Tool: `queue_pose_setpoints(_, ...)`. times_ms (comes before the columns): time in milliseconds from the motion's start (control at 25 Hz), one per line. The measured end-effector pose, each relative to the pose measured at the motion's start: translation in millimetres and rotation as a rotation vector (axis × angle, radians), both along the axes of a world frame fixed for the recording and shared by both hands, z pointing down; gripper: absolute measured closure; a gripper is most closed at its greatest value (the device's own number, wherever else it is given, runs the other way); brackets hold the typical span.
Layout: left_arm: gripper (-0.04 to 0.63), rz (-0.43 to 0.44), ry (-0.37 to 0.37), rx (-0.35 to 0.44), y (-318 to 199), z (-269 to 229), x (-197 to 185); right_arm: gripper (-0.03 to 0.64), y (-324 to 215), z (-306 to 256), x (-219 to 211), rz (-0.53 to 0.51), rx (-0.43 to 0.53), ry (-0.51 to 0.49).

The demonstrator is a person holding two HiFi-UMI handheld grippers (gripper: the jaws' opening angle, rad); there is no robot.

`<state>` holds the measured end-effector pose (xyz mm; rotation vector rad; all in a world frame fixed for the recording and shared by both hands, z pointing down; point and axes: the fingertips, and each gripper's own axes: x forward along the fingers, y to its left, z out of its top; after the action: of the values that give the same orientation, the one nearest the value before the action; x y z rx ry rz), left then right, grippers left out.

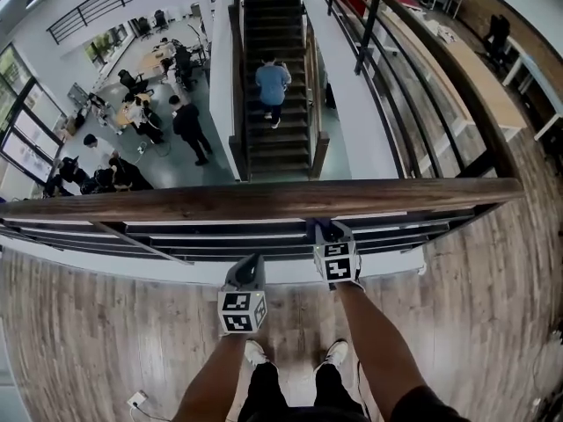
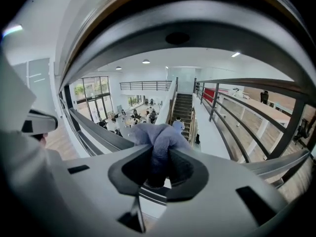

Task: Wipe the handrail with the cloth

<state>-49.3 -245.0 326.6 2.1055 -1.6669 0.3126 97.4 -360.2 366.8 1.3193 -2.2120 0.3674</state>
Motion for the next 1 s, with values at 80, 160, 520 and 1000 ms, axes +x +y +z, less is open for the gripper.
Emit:
queue_pose_setpoints(80,0.594,0.013,0.002,-0.006,-6,0,17,0.538,-3,-1,20,0.013,-0.003,0.001)
queue_pose_setpoints(160,0.594,0.023,0.007,-0.009,-10,0,33,0.538,-7,1,41,0.032,-0.024,-0.003)
queue_pose_setpoints(520,0.594,0.114,0.034,-0.016,-32,3,141,0.538,-24,-2,166,0.117,-0.052,0.045)
queue_pose_setpoints(1000,0.594,0.168,0.054,-0.017,-38,-4,264,0.538,-33,-9,321,0.169,-0.039,0.111)
